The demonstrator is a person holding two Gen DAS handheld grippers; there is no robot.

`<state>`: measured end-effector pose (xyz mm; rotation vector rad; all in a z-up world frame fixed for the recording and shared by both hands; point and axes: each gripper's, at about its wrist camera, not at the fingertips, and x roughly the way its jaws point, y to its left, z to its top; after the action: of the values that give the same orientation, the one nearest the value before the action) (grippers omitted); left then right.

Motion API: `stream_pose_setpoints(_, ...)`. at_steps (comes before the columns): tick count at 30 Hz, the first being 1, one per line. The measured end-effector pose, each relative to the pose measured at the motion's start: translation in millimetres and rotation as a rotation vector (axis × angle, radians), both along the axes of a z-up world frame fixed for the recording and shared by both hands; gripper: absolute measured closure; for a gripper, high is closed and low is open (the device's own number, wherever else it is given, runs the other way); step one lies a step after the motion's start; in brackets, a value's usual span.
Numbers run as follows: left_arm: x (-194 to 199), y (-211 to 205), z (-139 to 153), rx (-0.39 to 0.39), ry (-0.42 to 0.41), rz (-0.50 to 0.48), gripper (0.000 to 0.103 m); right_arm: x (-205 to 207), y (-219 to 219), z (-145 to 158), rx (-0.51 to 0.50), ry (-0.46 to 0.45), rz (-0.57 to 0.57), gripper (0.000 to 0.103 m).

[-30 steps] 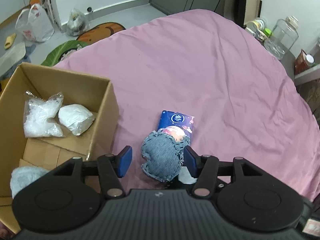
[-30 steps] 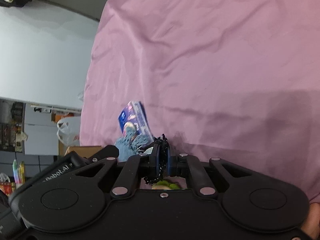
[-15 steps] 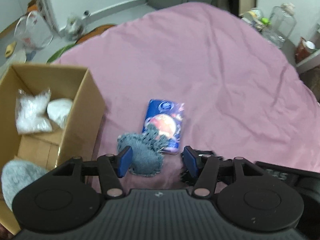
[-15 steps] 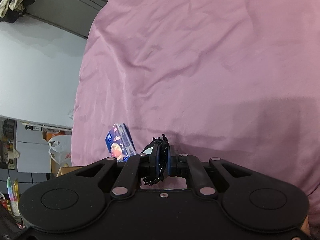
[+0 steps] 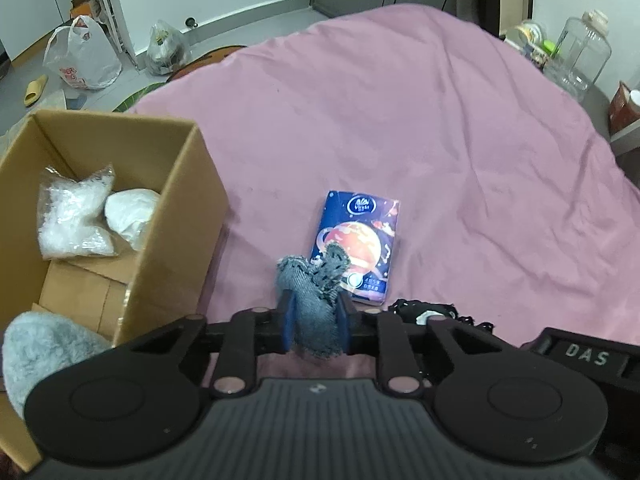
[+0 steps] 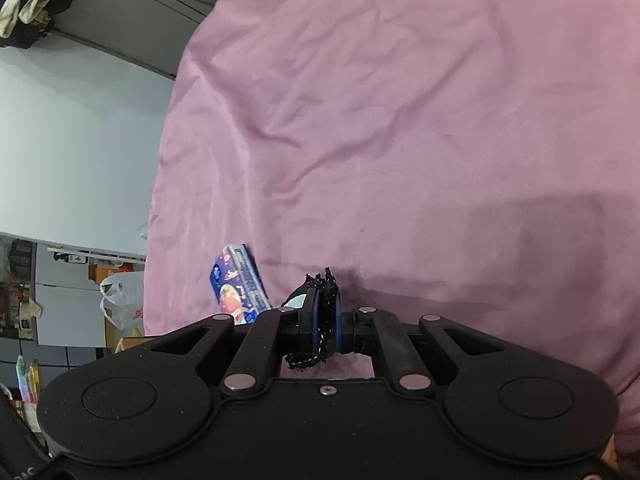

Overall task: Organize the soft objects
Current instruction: 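Close the left tool on the denim plush while the right tool lifts the black item, then carry the denim plush and black item into the box and open both tools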

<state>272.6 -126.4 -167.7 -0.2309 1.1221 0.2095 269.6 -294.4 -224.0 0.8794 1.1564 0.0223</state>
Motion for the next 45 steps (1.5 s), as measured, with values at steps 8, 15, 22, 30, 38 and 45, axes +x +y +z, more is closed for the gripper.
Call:
stream_pose_setpoints(8,-16.7,0.2,26.1,-0.034,-0.043,-0.01,0.092,-13.8,-0.7,12.9,-0.003,-0.049,0.016,0.095)
stream_pose_setpoints(15,-34.5,12.6,58.6,-0.081,-0.088,-0.026,0.092,-25.7,9.9,36.4,-0.027,-0.098,0.071,0.095)
stream_pose_setpoints(22,-54.6,31.5,82.4,-0.112,-0.122,-0.029,0.092,-36.2,14.9,68.0,-0.064,-0.156,0.079,0.095)
stream_pose_setpoints(30,-77.4,56.2,102.5,-0.142,-0.155,-0.011,0.092,-52.7,34.3,103.6,-0.087,-0.214,0.121,0.095)
stream_pose_setpoints(38,-97.6,85.3,119.4,-0.16,-0.195,0.013,0.092,-68.0,65.5,142.3,-0.134,-0.287,0.17,0.095)
stream_pose_setpoints(45,-112.7,112.1,130.3,-0.168,-0.22,0.032,0.092,-75.3,93.1,163.3,-0.175,-0.333,0.217,0.095)
